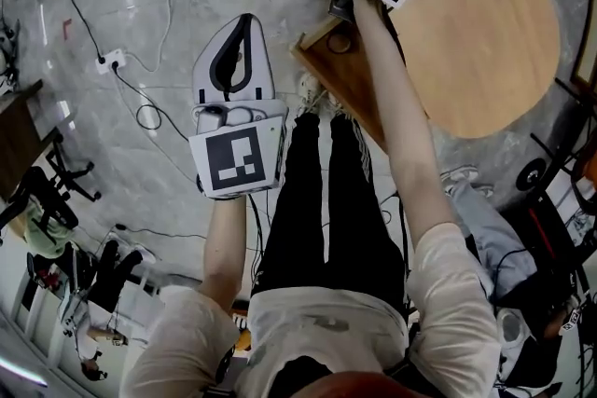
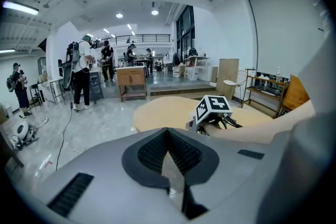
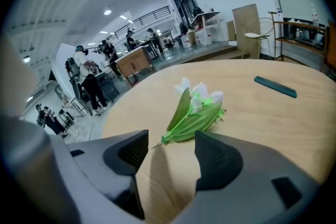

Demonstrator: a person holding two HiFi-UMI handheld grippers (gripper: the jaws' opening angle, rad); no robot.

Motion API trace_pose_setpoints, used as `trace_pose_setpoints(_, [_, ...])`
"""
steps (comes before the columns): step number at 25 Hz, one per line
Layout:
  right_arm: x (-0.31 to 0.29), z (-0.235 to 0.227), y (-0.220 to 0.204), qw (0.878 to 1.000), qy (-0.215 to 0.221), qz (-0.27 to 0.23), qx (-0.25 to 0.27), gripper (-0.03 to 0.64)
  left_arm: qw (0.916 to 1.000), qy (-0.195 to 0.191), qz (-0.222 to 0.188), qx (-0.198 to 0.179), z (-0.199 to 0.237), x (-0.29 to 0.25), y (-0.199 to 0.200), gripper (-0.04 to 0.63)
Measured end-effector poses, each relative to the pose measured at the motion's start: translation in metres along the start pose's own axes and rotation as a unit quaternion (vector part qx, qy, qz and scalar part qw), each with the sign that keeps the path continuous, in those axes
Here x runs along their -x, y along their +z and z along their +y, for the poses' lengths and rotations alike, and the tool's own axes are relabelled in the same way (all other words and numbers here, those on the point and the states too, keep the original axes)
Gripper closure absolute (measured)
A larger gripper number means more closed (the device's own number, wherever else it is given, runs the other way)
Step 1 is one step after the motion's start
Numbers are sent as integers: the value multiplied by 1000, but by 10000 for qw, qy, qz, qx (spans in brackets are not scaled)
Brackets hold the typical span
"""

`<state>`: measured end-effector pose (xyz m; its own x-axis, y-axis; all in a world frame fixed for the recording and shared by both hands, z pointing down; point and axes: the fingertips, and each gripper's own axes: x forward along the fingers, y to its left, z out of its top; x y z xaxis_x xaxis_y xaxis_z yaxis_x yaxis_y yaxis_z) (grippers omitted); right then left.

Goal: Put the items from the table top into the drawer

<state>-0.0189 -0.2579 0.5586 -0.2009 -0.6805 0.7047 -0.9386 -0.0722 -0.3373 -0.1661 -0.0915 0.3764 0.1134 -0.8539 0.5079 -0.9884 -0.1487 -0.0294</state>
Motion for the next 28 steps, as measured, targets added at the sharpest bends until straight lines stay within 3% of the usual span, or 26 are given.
trace_pose_setpoints(5, [-15,-12,0,9972,-720,39,-208,357,9999,128,6,17,17,-3,-2,588])
trace_pose_setpoints(10, [-17,-20,1,9939,-1096,-67,-65,501,9999,121,-9,-63,17,-6,1,588])
trace_pose_setpoints(13, [-16,-18,2,9935,-1132,-96,47,545,9999,106,10,-69,18,-5,0,588])
trace_pose_setpoints(21, [-13,-18,5,9952,-971,-104,85,571,9999,96,15,-71,15,0,-1,588])
trace_pose_setpoints(28, [36,8,31,9919,-532,-706,911,574,9999,123,-90,-9,12,9,4,588])
